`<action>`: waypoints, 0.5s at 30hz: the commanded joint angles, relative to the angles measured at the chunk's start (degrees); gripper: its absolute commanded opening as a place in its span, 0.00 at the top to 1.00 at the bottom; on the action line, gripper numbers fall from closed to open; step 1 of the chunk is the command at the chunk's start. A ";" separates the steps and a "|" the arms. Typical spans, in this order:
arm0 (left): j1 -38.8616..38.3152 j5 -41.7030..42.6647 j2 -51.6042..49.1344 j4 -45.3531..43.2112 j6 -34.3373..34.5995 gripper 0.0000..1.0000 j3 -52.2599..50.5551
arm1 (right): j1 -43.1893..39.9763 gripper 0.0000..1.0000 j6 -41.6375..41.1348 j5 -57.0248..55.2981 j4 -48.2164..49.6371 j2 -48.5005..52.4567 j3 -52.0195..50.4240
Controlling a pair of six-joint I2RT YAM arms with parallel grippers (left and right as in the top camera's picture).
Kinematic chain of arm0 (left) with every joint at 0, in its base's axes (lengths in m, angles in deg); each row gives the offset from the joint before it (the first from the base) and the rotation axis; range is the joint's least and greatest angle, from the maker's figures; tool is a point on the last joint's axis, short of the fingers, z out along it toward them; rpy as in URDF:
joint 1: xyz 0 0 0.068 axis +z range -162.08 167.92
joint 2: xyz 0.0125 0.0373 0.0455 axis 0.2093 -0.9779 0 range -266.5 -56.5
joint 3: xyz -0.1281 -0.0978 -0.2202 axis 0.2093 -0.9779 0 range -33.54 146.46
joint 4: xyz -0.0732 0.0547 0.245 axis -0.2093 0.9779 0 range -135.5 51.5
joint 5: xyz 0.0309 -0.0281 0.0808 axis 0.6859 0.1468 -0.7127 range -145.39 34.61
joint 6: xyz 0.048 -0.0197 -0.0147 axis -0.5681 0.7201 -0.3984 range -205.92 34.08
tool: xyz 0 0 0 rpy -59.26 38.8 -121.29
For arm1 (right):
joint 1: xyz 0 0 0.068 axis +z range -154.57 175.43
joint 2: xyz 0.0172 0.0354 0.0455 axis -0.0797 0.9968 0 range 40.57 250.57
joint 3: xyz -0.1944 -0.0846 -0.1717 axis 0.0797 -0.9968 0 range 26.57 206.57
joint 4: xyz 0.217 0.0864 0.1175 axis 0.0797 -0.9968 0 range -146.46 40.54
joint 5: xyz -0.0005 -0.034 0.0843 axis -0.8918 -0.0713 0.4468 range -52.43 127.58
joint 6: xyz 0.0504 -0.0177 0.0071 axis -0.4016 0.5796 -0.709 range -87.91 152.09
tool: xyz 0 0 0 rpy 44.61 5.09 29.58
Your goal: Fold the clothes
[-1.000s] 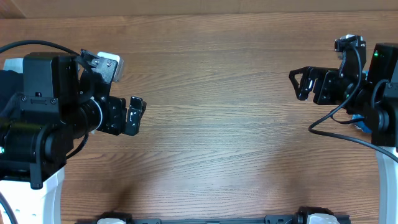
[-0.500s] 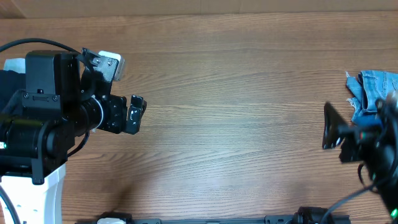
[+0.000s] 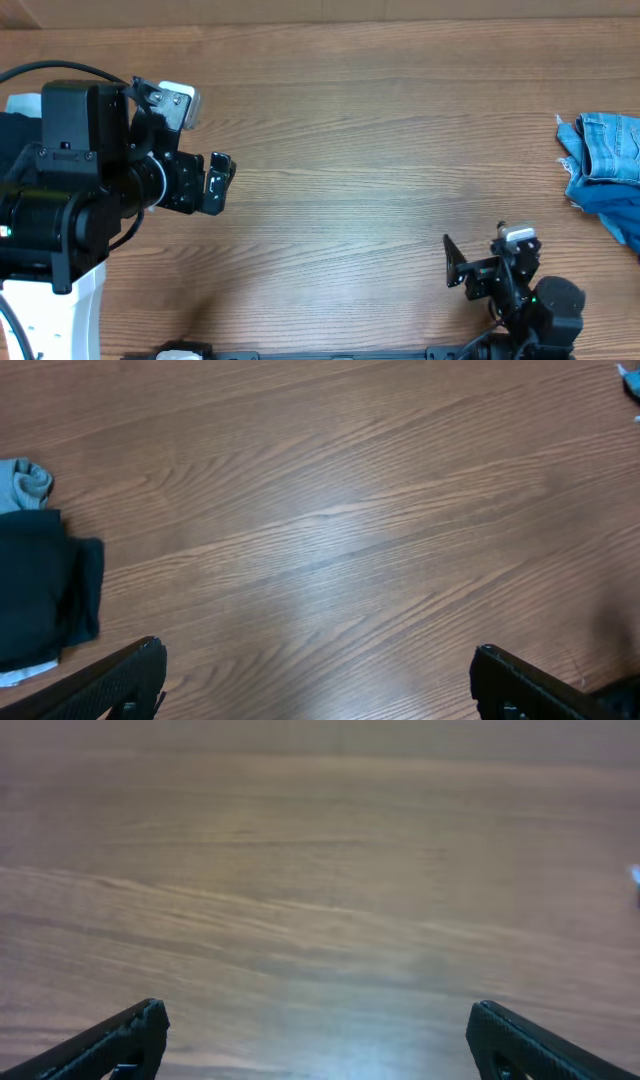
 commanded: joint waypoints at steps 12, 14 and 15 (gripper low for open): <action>-0.46 -0.28 0.11 -0.13 -0.92 0.00 0.24 | -0.11 0.00 0.15 1.14 2.05 -3.39 -8.35; -0.46 -0.28 0.11 -0.13 -0.92 0.00 0.24 | -0.13 0.00 0.15 1.14 2.05 -3.39 -8.35; -0.46 -0.28 0.11 -0.13 -0.92 0.00 0.24 | -0.13 0.00 0.15 1.14 2.05 -3.37 -8.35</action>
